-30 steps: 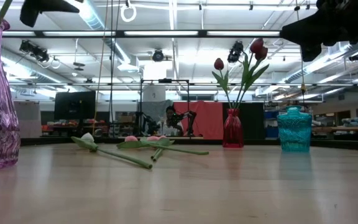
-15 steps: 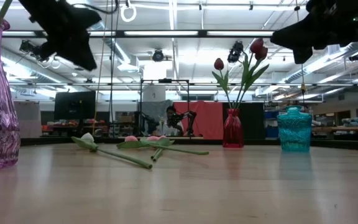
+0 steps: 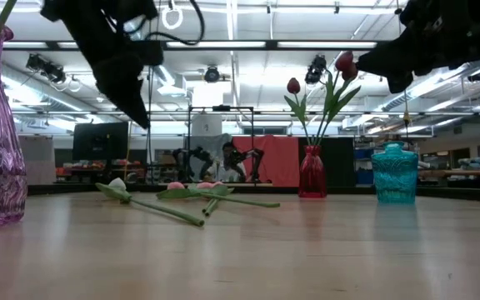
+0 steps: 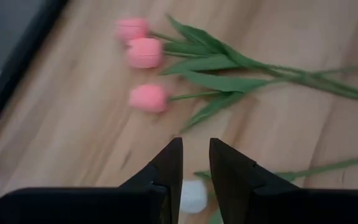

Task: Sort flowers into vase by color
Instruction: Put the white tulip into the pink vase

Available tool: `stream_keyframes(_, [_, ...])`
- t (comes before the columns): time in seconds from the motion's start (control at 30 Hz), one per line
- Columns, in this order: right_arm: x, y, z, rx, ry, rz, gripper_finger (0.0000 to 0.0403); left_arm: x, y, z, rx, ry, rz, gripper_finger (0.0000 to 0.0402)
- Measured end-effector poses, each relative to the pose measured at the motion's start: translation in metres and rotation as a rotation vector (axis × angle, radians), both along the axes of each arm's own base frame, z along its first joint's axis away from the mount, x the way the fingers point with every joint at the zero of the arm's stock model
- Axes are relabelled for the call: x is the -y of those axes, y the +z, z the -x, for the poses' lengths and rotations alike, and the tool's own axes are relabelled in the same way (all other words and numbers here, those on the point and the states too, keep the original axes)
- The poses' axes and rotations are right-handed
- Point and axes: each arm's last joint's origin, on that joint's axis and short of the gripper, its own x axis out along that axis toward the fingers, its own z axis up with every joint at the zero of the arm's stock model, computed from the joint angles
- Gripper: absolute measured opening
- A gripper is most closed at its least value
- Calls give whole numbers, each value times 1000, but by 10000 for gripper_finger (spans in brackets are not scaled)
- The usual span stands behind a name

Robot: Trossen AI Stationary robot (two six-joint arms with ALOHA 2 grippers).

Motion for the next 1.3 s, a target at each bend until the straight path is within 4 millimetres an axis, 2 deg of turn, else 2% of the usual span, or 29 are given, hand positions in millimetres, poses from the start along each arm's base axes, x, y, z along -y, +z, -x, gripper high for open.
stream_keyframes(0.2, [0, -3, -5, -15, 23, -5, 84, -1, -25, -19, -134, -208, 32, 83])
stream_keyframes(0.37, [0, -6, -8, -37, 23, -10, 84, 8, -38, -26, -205, -400, 62, 83])
stream_keyframes(0.53, [0, -9, -11, -55, 20, -36, 84, 16, -47, -30, -251, -468, 55, 86])
stream_keyframes(0.63, [0, -10, -14, -56, 18, -45, 84, 21, -54, -33, -291, -522, 37, 106])
stream_keyframes(0.9, [-1, -14, -24, -50, 79, -54, 84, 28, -77, -41, -393, -617, 21, 194])
stream_keyframes(1.0, [-1, -16, -27, -56, 95, -66, 84, 27, -83, -42, -420, -615, 16, 208])
stream_keyframes(1.1, [-1, -16, -29, -51, 95, -75, 84, 27, -87, -44, -436, -630, 7, 201])
stream_keyframes(1.17, [-1, -17, -30, -54, 95, -75, 84, 27, -90, -45, -447, -640, 6, 182])
stream_keyframes(1.3, [-1, -18, -31, -59, 94, -83, 84, 28, -92, -45, -459, -666, 12, 108])
